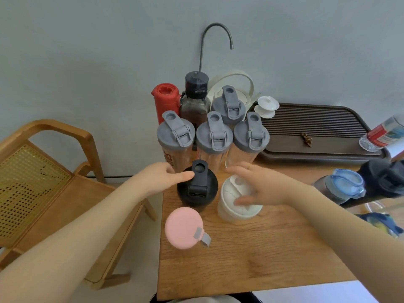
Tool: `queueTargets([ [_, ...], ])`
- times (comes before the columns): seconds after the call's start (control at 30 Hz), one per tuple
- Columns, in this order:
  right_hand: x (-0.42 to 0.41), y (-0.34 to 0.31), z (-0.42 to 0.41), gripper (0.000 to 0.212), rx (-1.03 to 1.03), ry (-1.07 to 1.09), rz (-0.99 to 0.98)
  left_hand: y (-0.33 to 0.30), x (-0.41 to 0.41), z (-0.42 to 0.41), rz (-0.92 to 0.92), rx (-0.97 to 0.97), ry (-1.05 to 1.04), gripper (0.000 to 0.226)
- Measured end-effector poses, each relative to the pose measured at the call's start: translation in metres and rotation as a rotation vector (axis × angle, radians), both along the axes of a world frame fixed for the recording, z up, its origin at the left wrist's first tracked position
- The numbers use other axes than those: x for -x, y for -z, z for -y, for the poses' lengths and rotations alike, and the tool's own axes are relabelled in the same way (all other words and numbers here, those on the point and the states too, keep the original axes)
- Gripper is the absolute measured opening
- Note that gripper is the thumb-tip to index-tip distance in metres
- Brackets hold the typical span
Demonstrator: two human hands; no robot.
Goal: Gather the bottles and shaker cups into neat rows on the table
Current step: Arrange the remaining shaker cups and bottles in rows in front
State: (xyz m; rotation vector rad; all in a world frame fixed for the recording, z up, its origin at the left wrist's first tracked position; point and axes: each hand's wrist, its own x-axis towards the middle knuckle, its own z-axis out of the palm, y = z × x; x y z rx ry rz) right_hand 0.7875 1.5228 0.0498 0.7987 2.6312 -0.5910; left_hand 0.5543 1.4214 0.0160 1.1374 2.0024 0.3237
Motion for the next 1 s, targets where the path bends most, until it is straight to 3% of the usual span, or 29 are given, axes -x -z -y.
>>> queueTargets([
  [0.1,0.000,0.002,0.005,0.114,0.076,-0.069,0.156,-0.009,-0.010,-0.001,0.021,-0.128,0.144,0.076],
  [0.23,-0.006,0.003,0.007,0.133,-0.007,-0.131,0.226,-0.008,-0.018,-0.001,-0.021,-0.156,0.365,0.094],
  [0.43,-0.010,0.016,0.009,0.114,-0.099,-0.050,0.096,0.006,-0.021,-0.005,-0.106,-0.246,0.357,0.095],
  [0.63,0.011,0.029,0.026,0.111,-0.124,0.205,-0.083,0.022,-0.006,0.015,-0.117,-0.323,0.185,0.097],
  [0.8,0.036,0.038,0.032,0.108,-0.112,0.280,-0.152,0.025,0.006,0.022,-0.041,-0.332,0.053,0.103],
  [1.0,0.038,0.040,0.029,0.111,-0.132,0.333,-0.187,0.023,0.006,0.020,-0.040,-0.323,0.051,0.103],
])
